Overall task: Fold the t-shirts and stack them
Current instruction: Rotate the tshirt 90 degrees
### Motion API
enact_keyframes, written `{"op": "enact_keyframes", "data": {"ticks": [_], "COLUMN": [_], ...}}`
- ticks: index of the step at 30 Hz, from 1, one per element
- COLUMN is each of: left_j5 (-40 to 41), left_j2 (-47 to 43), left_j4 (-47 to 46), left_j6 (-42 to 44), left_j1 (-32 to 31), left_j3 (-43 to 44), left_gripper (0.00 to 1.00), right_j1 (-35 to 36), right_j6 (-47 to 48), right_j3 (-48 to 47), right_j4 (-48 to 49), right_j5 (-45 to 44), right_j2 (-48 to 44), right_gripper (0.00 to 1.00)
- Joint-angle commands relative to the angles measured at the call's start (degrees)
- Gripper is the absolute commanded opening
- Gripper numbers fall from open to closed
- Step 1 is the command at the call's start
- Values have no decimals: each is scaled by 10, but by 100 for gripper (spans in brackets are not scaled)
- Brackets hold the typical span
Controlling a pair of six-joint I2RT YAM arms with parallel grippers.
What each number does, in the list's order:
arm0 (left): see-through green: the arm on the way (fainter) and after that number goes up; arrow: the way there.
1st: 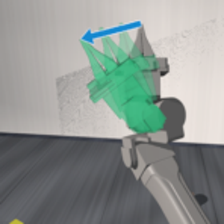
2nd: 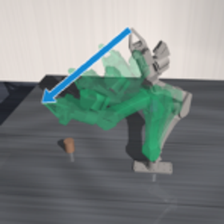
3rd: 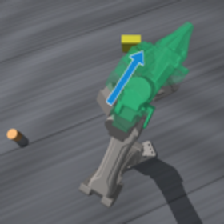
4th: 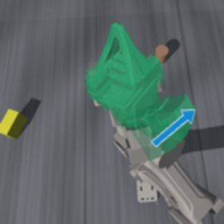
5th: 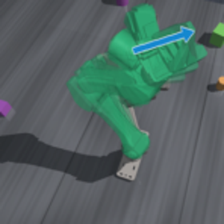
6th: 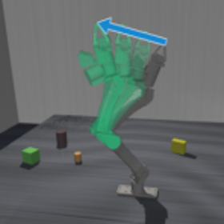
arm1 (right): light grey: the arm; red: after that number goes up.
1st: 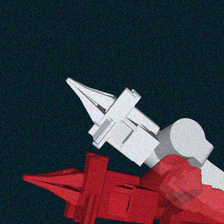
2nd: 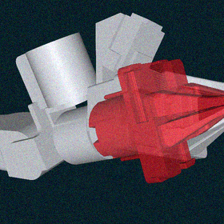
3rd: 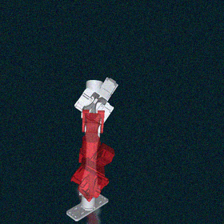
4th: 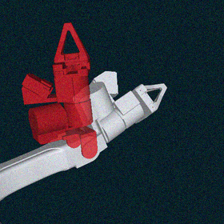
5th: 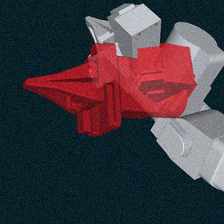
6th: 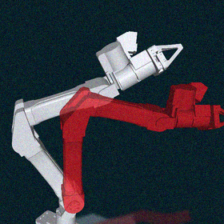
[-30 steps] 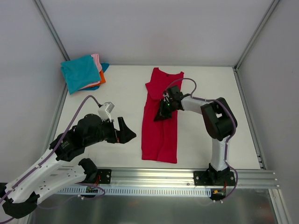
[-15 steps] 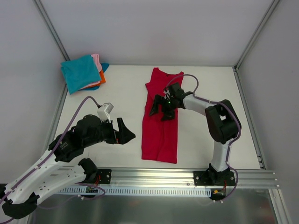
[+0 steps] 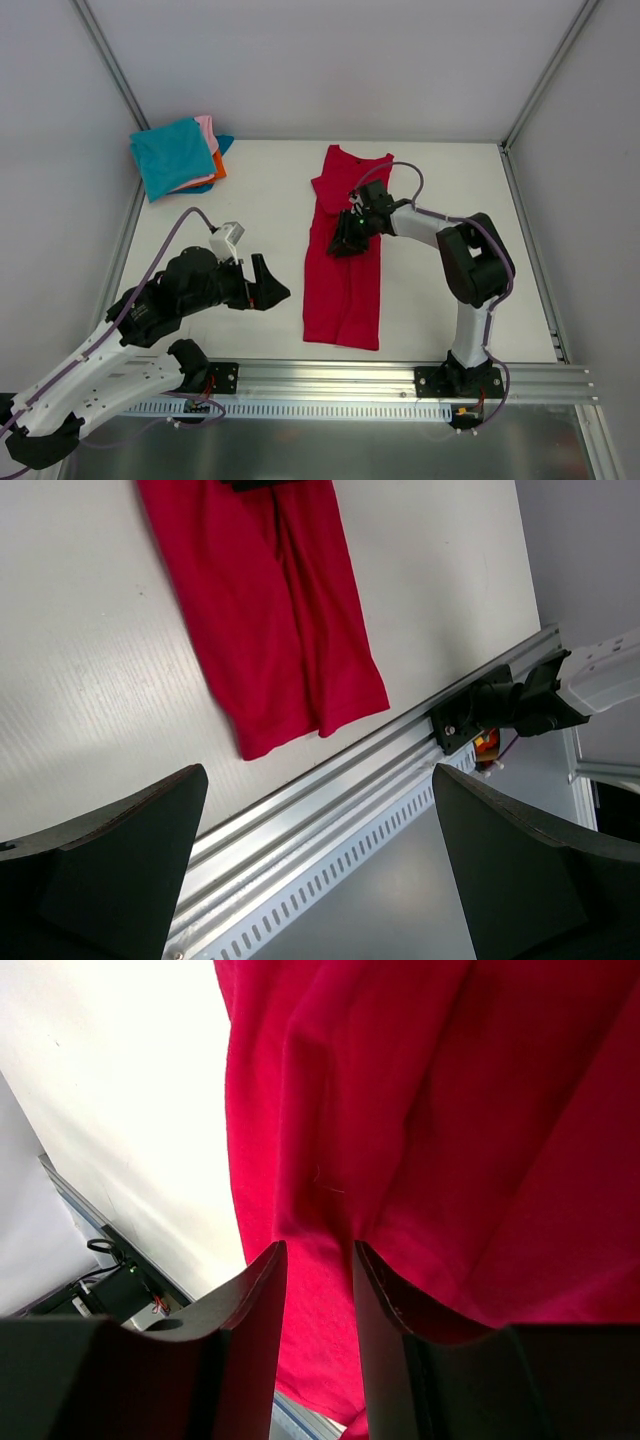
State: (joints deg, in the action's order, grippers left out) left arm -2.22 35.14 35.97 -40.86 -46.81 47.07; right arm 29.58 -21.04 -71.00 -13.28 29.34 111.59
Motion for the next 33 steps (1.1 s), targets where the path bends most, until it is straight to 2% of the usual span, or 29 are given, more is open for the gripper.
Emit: {"op": "enact_keyframes", "data": {"ticks": [1, 5, 8, 9, 11, 18, 27, 33], "left_j5": [18, 18, 18, 19, 18, 31, 31, 25], "left_j2": [-7, -10, -15, -16, -18, -26, -29, -28], "left_j4": [1, 2, 4, 5, 8, 15, 13, 5], "left_j6": [10, 10, 9, 9, 9, 9, 9, 7], "left_j1": [0, 0, 0, 0, 0, 0, 0, 0], "left_j3": [-5, -7, -9, -9, -10, -14, -17, -20], "left_gripper": [99, 99, 99, 99, 99, 99, 99, 99], "right_j1": [5, 8, 11, 11, 12, 13, 4, 3], "right_j6": [-5, -9, -13, -15, -19, -16, 21, 21], "right_j3": [6, 8, 9, 10, 11, 18, 25, 49], "right_j4": [19, 26, 33, 39, 44, 37, -42, -50], "right_j5": [9, 11, 13, 16, 17, 5, -47, -57], "right_j2": [6, 16, 24, 27, 31, 21, -59, -88], "right_gripper": [37, 36, 31, 16, 0, 0, 0, 0]}}
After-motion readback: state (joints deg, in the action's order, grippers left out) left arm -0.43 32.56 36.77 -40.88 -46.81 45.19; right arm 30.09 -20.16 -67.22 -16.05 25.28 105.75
